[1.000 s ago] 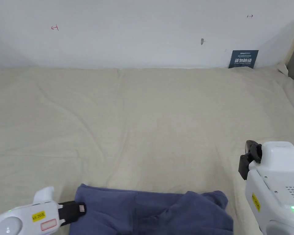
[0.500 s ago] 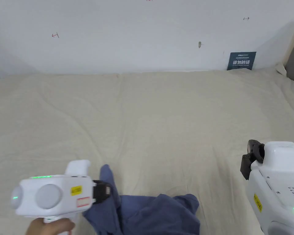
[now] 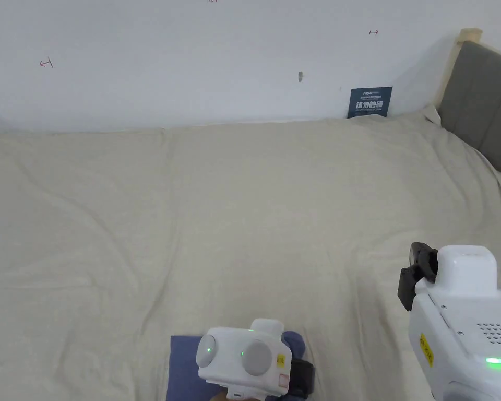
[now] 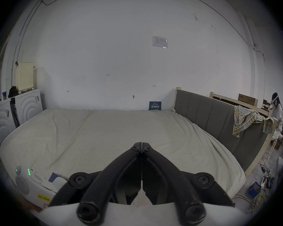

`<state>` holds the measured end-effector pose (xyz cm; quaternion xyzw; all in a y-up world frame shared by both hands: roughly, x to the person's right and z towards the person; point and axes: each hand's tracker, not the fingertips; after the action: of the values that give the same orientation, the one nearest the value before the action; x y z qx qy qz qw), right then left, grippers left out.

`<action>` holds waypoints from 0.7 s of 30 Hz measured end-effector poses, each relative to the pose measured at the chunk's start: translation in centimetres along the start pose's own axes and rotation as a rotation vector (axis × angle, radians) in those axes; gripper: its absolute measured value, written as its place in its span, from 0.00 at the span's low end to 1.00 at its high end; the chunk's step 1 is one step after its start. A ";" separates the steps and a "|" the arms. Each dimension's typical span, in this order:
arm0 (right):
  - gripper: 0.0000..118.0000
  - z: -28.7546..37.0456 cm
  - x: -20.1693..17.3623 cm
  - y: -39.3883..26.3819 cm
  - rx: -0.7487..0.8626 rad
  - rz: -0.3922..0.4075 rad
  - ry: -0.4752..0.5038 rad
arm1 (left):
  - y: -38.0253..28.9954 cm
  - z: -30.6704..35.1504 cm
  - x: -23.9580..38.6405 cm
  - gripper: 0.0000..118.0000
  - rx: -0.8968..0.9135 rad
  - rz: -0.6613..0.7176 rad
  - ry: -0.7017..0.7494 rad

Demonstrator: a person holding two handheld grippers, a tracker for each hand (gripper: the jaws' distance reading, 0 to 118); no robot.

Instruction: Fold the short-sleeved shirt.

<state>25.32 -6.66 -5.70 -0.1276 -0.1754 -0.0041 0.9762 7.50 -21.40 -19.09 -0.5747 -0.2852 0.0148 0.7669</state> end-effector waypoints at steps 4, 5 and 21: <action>0.00 0.1 0.5 0.0 0.000 -0.002 -0.016 | 0.1 3.4 -1.1 0.81 0.121 0.051 -0.117; 0.00 0.1 0.6 0.0 -0.002 -0.007 -0.017 | 0.1 4.5 -1.6 0.81 0.168 0.056 -0.121; 0.00 0.0 -0.6 0.0 0.004 -0.008 0.022 | -4.6 8.5 -7.7 0.00 0.539 0.056 0.061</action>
<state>24.82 -6.68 -5.92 -0.1248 -0.1651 -0.0088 0.9783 -4.18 -18.25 -16.78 -0.3576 -0.2319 0.0941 0.8997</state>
